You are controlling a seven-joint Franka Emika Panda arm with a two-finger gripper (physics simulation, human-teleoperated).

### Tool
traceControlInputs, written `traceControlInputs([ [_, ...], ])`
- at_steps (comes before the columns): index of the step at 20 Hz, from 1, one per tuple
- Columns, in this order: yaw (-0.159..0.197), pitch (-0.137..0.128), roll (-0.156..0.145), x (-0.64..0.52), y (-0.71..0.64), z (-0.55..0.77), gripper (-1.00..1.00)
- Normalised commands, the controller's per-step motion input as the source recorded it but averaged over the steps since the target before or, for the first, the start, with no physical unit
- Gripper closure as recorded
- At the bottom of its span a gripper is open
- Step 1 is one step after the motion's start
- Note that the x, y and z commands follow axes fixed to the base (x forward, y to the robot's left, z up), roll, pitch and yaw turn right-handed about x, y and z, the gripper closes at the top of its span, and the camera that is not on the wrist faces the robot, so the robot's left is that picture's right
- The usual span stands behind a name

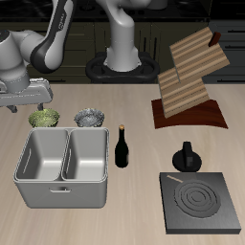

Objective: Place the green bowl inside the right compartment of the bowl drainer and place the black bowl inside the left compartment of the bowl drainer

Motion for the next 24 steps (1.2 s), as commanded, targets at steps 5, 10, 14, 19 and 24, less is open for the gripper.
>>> traceControlInputs([
  [5, -0.034, 0.039, -0.003, 0.01, 0.01, -0.28, -1.00],
  [10, -0.040, 0.029, 0.008, -0.01, 0.04, -0.20, -1.00],
  [14, -0.037, 0.039, 0.013, 0.03, -0.04, -0.22, -1.00],
  [19, -0.018, 0.053, 0.000, -0.10, -0.12, -0.20, -1.00],
  [24, -0.046, 0.053, -0.005, -0.08, -0.04, -0.23, 1.00],
])
